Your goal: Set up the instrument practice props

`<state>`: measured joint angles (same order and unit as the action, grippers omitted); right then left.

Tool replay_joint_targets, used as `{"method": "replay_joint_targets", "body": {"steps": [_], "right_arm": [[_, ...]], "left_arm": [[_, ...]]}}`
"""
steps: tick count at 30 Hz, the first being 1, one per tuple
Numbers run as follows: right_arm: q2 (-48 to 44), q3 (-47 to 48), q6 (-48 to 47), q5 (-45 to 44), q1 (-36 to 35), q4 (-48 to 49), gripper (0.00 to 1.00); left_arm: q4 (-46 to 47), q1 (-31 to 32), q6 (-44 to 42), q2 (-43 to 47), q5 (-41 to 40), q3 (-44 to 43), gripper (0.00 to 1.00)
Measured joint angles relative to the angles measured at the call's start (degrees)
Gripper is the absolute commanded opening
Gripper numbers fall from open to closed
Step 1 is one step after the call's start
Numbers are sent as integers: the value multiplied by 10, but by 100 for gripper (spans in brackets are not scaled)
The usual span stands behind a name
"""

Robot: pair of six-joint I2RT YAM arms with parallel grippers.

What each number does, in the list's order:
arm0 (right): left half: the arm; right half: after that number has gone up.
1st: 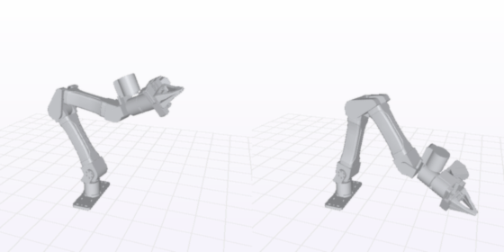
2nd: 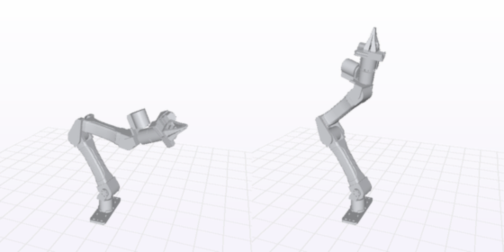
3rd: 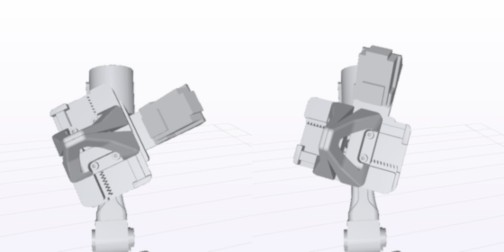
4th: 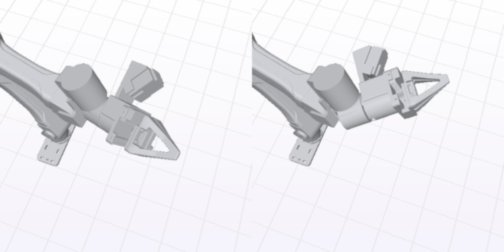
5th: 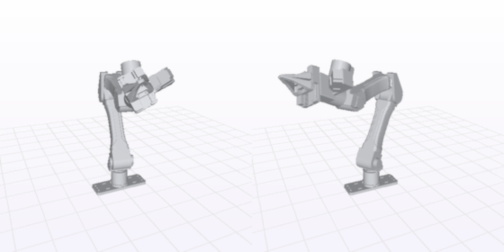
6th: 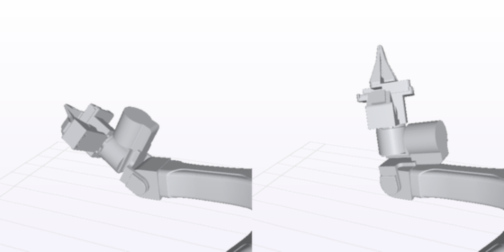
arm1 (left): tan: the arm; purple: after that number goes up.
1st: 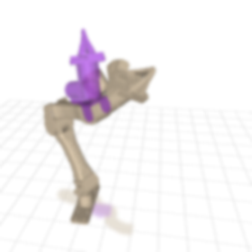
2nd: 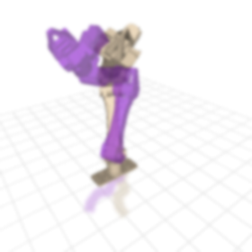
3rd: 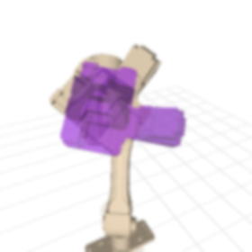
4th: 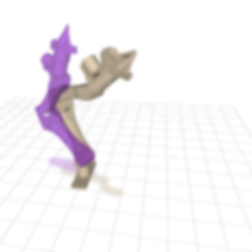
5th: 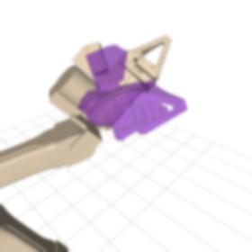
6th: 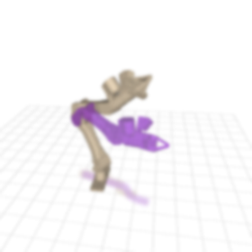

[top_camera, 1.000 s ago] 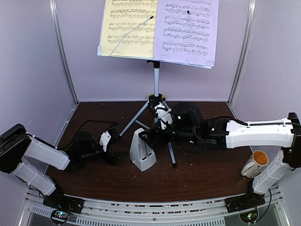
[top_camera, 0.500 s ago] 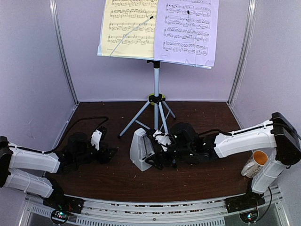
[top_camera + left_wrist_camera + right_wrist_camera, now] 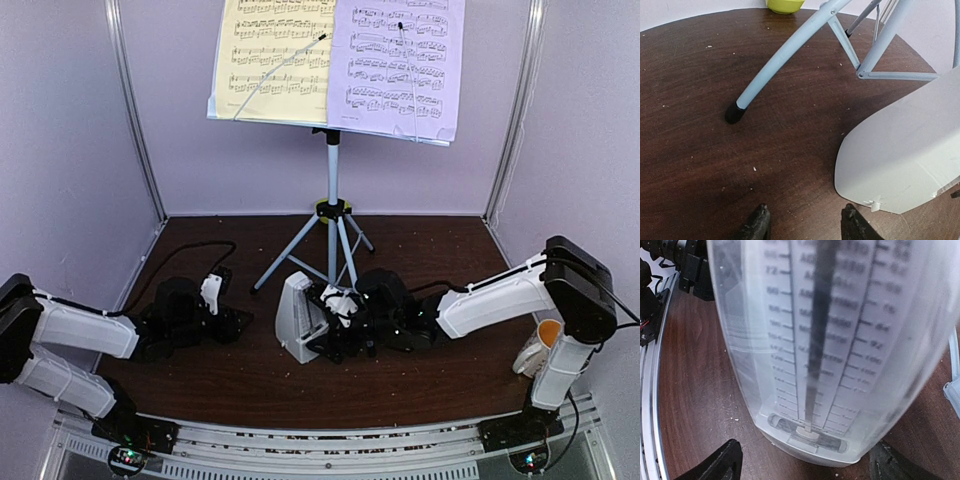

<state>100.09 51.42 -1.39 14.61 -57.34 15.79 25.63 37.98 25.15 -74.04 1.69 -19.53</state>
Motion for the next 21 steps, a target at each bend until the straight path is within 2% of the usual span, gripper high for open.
{"method": "replay_joint_targets", "body": {"steps": [9,16,21], "right_arm": [[36,7,-17,19,-2,27,88],[45,6,-7,56,-11,46,86],[53,2,17,66,-38,76,85]], "left_arm": [[1,0,25,-33,9,-20,45],[3,0,31,-89,27,-70,43],[9,0,31,-132,46,-104,45]]}}
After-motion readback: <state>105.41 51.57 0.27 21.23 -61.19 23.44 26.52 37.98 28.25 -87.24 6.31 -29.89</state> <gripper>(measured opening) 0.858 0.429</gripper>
